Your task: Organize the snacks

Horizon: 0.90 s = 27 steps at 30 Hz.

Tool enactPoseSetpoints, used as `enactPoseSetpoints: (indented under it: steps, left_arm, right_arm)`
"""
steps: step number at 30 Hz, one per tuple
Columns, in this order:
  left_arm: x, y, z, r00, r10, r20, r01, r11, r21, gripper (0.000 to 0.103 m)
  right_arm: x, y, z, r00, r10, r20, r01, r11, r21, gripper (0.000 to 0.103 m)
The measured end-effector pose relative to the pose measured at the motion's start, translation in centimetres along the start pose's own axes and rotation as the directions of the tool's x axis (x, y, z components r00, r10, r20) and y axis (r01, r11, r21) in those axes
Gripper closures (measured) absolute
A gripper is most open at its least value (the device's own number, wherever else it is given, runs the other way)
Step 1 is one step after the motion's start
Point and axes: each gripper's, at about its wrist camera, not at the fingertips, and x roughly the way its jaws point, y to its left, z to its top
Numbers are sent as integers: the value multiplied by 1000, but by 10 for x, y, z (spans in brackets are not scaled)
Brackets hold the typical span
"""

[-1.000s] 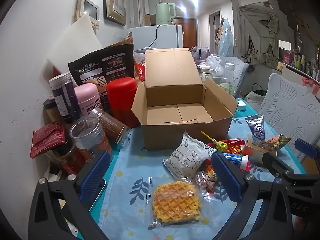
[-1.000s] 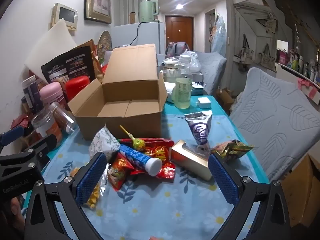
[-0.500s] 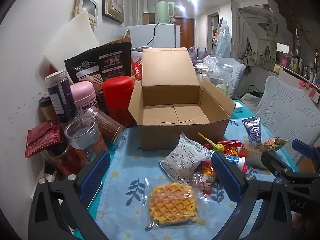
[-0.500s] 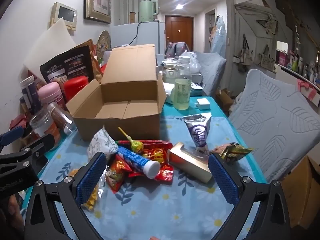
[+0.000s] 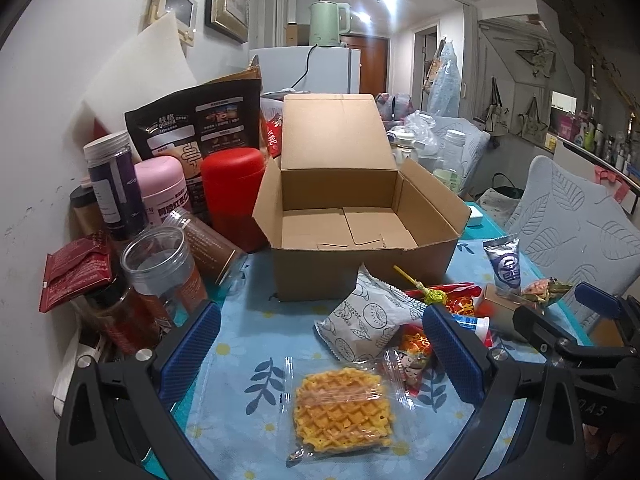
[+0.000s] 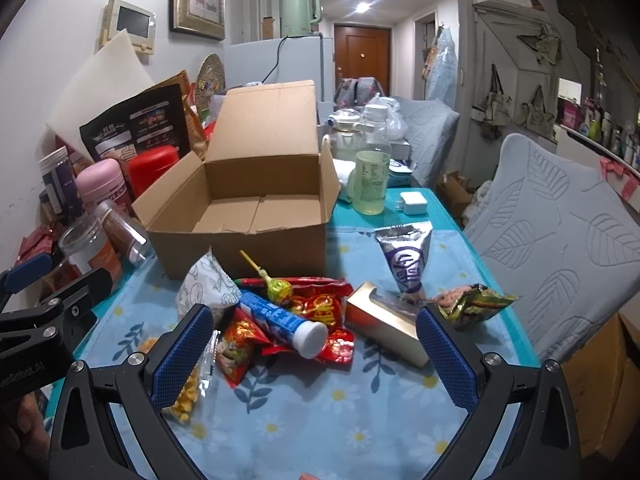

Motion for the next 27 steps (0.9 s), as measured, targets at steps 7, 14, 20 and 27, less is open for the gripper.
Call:
enactPoseSetpoints:
  steps: [7,14,20,27]
  left_arm:
    - [-1,4,1,1000,25,5,-25,1000,0,0]
    - [-6,7,3,1000,19,13,-19,1000,-7,0]
    - [-14,7,10,999,33,26,-33,999,6,0]
    - [-34,7,15,998,13,64,-13,1000,5,0]
  right_arm:
    - [-2,2,1,1000,0,8,0,1000,-6,0]
    - [-5,5,2,1000,9,11,-9,1000,-5,0]
    - [-14,7,7,1000,5,26,-5,1000,-8,0]
    - [-37,11,14,996,41,77,-40,999,-16,0]
